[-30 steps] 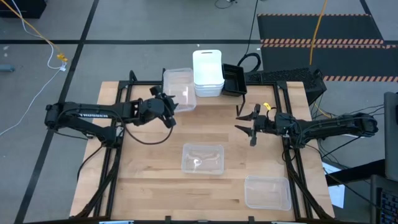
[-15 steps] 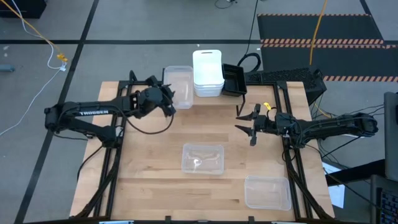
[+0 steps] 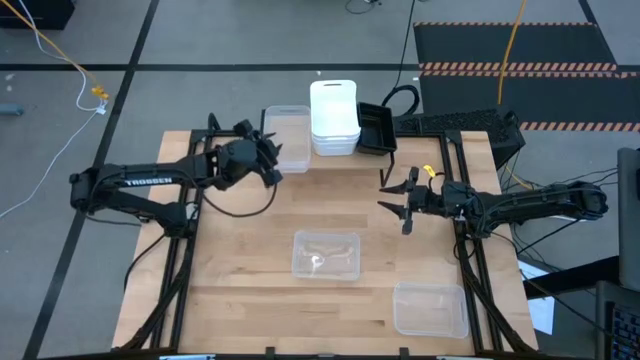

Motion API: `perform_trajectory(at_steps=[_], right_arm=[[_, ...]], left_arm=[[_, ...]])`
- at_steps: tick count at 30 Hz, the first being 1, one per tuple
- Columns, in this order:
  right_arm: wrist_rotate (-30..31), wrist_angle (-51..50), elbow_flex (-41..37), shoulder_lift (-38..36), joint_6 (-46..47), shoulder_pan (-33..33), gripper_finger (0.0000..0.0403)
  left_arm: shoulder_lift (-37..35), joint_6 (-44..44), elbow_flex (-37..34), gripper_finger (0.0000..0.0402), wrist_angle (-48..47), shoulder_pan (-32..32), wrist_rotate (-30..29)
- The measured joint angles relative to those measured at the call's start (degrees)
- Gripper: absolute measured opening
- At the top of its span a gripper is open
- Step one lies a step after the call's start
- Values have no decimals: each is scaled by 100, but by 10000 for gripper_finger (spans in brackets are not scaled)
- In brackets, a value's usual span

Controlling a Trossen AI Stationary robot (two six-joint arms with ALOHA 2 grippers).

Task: Stack baskets on shelf by color
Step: Put the top transparent bin on the shelf

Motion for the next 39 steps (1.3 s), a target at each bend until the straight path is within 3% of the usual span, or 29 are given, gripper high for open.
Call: perform_trajectory(at_steps=[7, 14, 21, 27, 39], right_arm=[[0, -20, 0, 0, -105, 0, 155], [-6, -17, 0, 0, -73, 0, 155], [-17, 35, 0, 0, 1, 0, 155], [-19, 33, 0, -2, 3, 0, 155], [-4, 31, 0, -2, -127, 0, 155]], left_arm=[[83, -410, 9, 165, -369, -295, 519], [131, -627, 20, 165, -331, -156, 458], [157, -18, -4, 166, 179, 255, 51], [152, 85, -2, 166, 343, 474, 33], [-487, -307, -2, 166, 312, -393, 50]])
